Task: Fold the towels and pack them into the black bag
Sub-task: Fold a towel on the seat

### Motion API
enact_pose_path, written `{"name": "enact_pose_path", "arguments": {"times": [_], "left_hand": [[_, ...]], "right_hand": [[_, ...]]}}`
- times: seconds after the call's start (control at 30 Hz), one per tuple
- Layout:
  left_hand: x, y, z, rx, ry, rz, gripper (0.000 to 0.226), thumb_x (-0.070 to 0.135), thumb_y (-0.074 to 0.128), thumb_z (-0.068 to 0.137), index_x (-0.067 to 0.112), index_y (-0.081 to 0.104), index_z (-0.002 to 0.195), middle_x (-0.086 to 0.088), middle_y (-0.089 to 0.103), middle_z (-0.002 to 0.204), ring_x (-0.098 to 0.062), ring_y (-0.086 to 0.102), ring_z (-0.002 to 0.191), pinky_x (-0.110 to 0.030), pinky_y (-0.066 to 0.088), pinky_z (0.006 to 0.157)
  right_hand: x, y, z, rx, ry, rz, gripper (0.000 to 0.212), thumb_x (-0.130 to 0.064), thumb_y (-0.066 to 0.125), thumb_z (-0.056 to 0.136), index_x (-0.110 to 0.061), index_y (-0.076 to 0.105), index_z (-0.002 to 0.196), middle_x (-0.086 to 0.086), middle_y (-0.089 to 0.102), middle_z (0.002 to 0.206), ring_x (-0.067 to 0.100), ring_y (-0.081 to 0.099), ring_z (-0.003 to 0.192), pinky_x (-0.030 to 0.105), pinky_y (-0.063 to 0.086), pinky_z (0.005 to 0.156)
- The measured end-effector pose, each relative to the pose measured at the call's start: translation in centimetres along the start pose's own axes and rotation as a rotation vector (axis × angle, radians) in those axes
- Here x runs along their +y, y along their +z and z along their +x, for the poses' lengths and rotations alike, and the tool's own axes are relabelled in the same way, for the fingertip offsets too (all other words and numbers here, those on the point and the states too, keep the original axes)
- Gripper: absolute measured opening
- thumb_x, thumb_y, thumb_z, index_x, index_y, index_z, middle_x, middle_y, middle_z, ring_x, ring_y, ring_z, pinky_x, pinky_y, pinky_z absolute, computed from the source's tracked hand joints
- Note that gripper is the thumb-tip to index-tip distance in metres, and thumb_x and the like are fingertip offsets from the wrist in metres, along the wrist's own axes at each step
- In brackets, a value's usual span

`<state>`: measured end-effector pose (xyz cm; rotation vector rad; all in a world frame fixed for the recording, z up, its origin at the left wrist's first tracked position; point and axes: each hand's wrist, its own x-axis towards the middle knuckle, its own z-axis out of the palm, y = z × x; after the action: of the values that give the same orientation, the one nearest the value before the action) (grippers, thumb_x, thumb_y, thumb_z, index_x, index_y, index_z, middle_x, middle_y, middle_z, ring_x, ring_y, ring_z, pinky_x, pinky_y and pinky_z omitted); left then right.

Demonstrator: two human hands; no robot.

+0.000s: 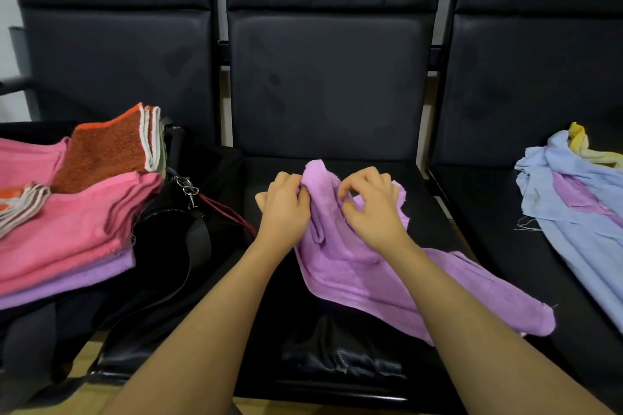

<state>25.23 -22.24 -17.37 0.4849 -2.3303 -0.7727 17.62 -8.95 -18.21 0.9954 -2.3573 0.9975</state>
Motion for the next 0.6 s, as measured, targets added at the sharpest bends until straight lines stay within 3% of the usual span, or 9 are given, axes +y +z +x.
{"name": "enact_pose_path", "arguments": {"times": [0.1, 0.17, 0.27, 0.37, 0.43, 0.53, 0.6], "left_hand": [[-0.7, -0.1, -0.1, 0.005, 0.083, 0.038, 0.022, 0.009, 0.039, 0.097, 0.008, 0.060, 0.093, 0.000, 0.049, 0.092, -0.016, 0.049, 0.086, -0.028, 0.022, 0.079], [-0.8, -0.1, -0.1, -0.001, 0.112, 0.061, 0.023, 0.009, 0.039, 0.098, 0.008, 0.062, 0.096, -0.001, 0.050, 0.093, -0.016, 0.050, 0.088, -0.027, 0.021, 0.079], [-0.9, -0.1, -0.1, 0.004, 0.129, 0.102, 0.023, 0.011, 0.040, 0.098, 0.009, 0.063, 0.099, 0.000, 0.051, 0.096, -0.016, 0.050, 0.089, -0.027, 0.021, 0.080], [-0.8, -0.1, -0.1, 0.022, 0.113, 0.122, 0.023, 0.012, 0.042, 0.097, 0.008, 0.065, 0.098, 0.000, 0.052, 0.096, -0.017, 0.052, 0.088, -0.026, 0.022, 0.078], [-0.7, -0.2, 0.0, 0.017, 0.063, 0.103, 0.024, 0.010, 0.042, 0.097, 0.007, 0.066, 0.101, -0.001, 0.051, 0.098, -0.020, 0.054, 0.092, -0.026, 0.024, 0.079], [-0.6, -0.2, 0.2, -0.022, 0.023, -0.008, 0.036, 0.005, 0.040, 0.095, 0.010, 0.056, 0.126, -0.007, 0.055, 0.116, -0.025, 0.055, 0.105, -0.036, 0.037, 0.097], [-0.5, -0.4, 0.1, -0.022, 0.002, -0.165, 0.042, 0.004, 0.038, 0.094, 0.015, 0.048, 0.133, -0.007, 0.060, 0.114, -0.025, 0.057, 0.103, -0.039, 0.045, 0.095]], "right_hand": [[0.3, 0.6, 0.2, -0.124, 0.014, -0.069, 0.016, -0.025, 0.055, 0.085, -0.029, 0.067, 0.095, -0.017, 0.042, 0.091, 0.011, 0.039, 0.090, 0.020, 0.020, 0.074], [0.5, 0.7, 0.2, -0.219, 0.039, -0.047, 0.019, -0.035, 0.054, 0.087, -0.030, 0.065, 0.101, -0.017, 0.045, 0.095, 0.014, 0.043, 0.098, 0.027, 0.025, 0.080], [-0.1, 0.5, 0.1, -0.296, 0.113, 0.093, 0.004, -0.035, 0.060, 0.089, -0.031, 0.059, 0.088, -0.015, 0.051, 0.100, 0.012, 0.042, 0.103, 0.033, 0.030, 0.093], [-0.4, 0.2, 0.1, -0.211, 0.159, 0.198, 0.012, -0.025, 0.060, 0.090, -0.022, 0.059, 0.078, -0.010, 0.060, 0.080, 0.014, 0.056, 0.087, 0.037, 0.044, 0.088], [-0.7, -0.4, 0.2, -0.123, 0.255, 0.372, 0.009, -0.015, 0.056, 0.092, -0.014, 0.061, 0.084, -0.004, 0.061, 0.076, 0.013, 0.058, 0.077, 0.031, 0.050, 0.079], [-0.9, -1.7, 0.7, 0.102, 0.353, 0.603, 0.005, -0.008, 0.050, 0.095, -0.011, 0.055, 0.095, -0.005, 0.055, 0.073, 0.000, 0.053, 0.064, 0.016, 0.043, 0.066], [-0.7, -2.4, 1.0, 0.203, 0.353, 0.636, 0.015, -0.007, 0.047, 0.097, -0.015, 0.049, 0.109, -0.009, 0.049, 0.067, -0.003, 0.050, 0.056, 0.010, 0.040, 0.062]]}}
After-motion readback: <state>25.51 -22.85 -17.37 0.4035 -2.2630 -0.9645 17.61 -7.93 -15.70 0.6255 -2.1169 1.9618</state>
